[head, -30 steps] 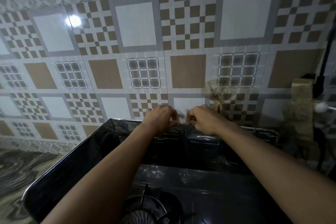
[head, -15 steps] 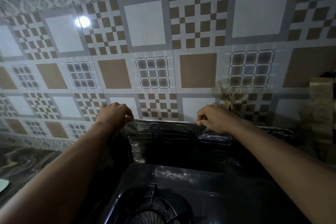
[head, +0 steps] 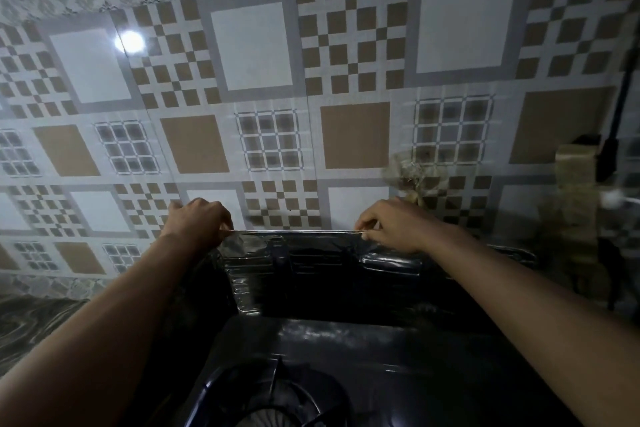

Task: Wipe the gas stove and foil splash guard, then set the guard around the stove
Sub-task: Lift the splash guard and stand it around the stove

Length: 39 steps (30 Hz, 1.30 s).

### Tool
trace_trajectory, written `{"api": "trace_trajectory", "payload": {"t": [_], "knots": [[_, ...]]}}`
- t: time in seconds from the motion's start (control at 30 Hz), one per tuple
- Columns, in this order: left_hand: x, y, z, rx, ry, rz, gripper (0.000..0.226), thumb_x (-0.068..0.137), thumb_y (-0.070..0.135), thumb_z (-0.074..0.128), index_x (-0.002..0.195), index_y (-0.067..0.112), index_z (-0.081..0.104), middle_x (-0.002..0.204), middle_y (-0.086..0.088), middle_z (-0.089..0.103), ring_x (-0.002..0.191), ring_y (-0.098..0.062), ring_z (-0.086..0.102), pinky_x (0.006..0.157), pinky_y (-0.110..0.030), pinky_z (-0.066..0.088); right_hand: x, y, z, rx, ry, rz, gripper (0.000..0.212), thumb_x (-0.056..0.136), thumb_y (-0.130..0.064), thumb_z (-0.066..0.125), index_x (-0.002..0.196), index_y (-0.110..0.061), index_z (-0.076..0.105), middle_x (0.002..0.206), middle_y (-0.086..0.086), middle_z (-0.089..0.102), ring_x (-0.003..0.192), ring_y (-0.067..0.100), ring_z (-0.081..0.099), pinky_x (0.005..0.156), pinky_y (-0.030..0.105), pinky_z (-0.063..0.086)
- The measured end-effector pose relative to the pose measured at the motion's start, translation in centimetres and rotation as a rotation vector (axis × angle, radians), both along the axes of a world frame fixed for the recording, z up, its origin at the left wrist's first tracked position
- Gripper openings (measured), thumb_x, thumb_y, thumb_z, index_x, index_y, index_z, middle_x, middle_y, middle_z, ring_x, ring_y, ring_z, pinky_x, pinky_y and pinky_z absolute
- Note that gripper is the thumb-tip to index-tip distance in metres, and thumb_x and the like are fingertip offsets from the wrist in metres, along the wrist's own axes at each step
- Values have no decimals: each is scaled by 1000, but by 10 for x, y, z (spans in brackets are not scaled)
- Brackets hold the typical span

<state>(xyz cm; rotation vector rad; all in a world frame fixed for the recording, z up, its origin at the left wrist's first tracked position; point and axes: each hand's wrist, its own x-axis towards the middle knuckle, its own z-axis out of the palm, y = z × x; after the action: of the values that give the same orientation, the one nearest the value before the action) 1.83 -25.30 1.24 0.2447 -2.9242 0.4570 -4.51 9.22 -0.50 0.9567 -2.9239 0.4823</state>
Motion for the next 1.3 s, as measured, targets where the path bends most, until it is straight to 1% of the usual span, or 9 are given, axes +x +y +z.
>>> {"api": "trace_trajectory", "payload": {"t": [0.13, 0.23, 0.3, 0.4, 0.47, 0.6, 0.83, 1.07, 1.3], "knots": [[0, 23, 11, 100, -105, -28, 54, 83, 48, 70, 133, 39, 52, 124, 18, 64, 121, -15, 57, 100, -51, 47, 11, 32, 19, -13, -50, -5, 38, 93, -25, 68, 131, -26, 65, 116, -6, 71, 98, 10, 65, 93, 36, 54], [-8, 71, 17, 237, -63, -212, 48, 83, 42, 69, 129, 35, 57, 126, 11, 65, 119, -17, 59, 101, -53, 47, 19, 75, 36, 86, -32, -80, 25, 92, -21, 67, 114, -27, 75, 112, -8, 72, 96, 9, 65, 93, 35, 54], [-14, 109, 19, 331, -71, -344, 41, 85, 40, 68, 125, 32, 63, 121, 9, 69, 111, -16, 63, 99, -45, 51, 24, 99, 44, 155, -50, -145, 19, 90, -21, 68, 106, -29, 77, 107, -8, 72, 97, 11, 66, 93, 35, 54], [-27, 167, 17, 371, -135, -499, 34, 88, 35, 69, 122, 28, 68, 115, 9, 72, 99, -12, 68, 94, -31, 52, 28, 130, 46, 286, -80, -211, 19, 85, -22, 74, 103, -28, 77, 94, -9, 70, 92, 12, 66, 89, 31, 55], [-35, 196, 11, 340, -157, -556, 27, 90, 32, 68, 117, 30, 71, 113, 7, 73, 99, -14, 68, 95, -33, 52, 30, 148, 40, 342, -84, -242, 21, 84, -20, 74, 104, -26, 77, 98, -6, 72, 91, 13, 66, 88, 31, 55], [-43, 212, -1, 280, -159, -503, 20, 94, 28, 60, 108, 33, 74, 113, 1, 72, 103, -21, 64, 92, -43, 53, 29, 166, 23, 303, -68, -250, 19, 90, -19, 70, 106, -25, 77, 106, -4, 74, 89, 10, 64, 85, 29, 53], [-44, 211, -12, 236, -77, -483, 20, 95, 28, 58, 109, 35, 71, 112, -1, 72, 99, -22, 68, 86, -41, 57, 25, 171, 13, 185, -18, -272, 15, 92, -13, 68, 103, -21, 75, 95, -5, 72, 80, 7, 64, 67, 23, 45], [-43, 212, -14, 244, -57, -469, 20, 96, 33, 56, 109, 36, 71, 113, -2, 70, 100, -24, 67, 85, -42, 56, 24, 174, 17, 225, -24, -238, 16, 91, -11, 69, 101, -21, 75, 80, -14, 60, 77, 3, 61, 65, 20, 44], [-42, 213, -13, 259, -88, -451, 19, 95, 32, 57, 109, 37, 70, 116, 0, 69, 103, -23, 66, 88, -44, 56, 23, 174, 16, 215, -10, -259, 15, 88, -9, 72, 93, -22, 76, 87, -7, 71, 75, 3, 65, 65, 20, 47]]}}
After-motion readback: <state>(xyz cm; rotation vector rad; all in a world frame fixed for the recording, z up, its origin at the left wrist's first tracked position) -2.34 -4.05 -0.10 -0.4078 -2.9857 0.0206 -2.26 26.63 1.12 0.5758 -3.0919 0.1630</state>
